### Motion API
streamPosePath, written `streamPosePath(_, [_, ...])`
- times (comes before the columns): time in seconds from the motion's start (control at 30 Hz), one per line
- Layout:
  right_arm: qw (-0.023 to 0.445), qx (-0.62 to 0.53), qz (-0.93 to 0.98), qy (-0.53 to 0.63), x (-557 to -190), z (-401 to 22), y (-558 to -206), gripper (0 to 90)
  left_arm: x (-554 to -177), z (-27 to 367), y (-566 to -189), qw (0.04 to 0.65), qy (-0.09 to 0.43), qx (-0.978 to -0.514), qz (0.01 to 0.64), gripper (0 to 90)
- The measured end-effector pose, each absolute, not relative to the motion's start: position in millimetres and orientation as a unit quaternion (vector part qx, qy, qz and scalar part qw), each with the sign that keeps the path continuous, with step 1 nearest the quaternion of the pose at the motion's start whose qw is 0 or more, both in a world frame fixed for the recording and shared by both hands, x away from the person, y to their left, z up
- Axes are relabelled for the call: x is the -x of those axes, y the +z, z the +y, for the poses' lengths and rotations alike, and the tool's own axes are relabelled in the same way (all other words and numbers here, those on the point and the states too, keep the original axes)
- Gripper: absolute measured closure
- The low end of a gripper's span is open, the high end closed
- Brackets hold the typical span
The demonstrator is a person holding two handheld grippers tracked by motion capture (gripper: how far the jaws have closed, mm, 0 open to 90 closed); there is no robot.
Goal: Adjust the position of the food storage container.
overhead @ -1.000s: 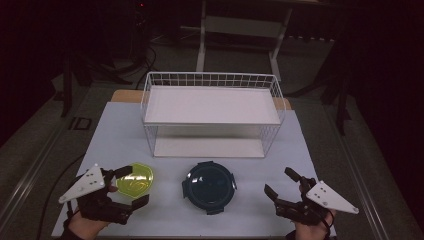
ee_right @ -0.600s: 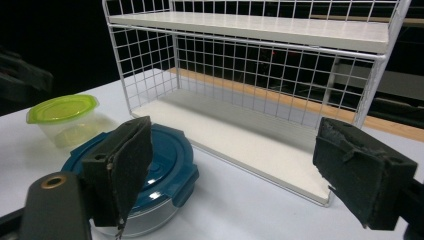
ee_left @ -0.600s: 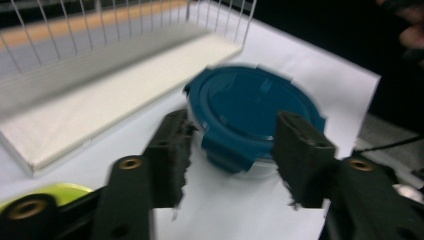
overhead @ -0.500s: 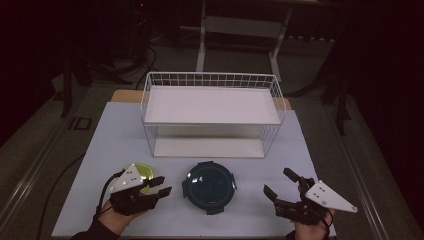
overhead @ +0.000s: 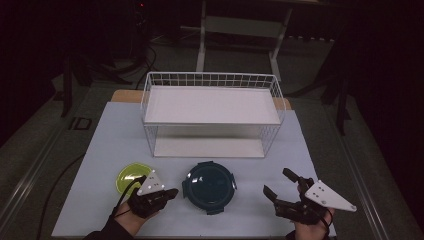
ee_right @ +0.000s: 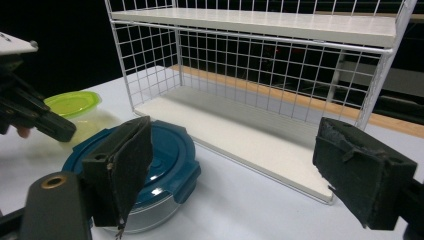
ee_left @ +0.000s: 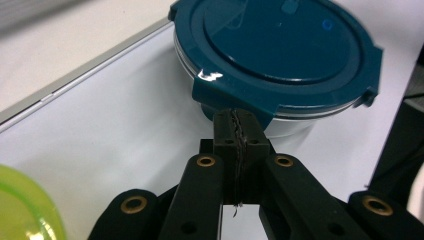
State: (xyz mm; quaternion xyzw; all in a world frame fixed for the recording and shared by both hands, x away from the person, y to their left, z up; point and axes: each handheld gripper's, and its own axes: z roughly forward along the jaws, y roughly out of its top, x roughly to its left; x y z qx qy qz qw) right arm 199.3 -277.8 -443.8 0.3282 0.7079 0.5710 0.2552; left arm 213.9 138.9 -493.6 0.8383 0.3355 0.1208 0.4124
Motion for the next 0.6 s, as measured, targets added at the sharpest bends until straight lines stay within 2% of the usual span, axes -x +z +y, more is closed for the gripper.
streamPosePath(0.6, [0.251,-0.328,0.709,0.571,-200,-280,-445,16.1,-233,124,-514,0.381,0.103,-0.844,0.363,89.0])
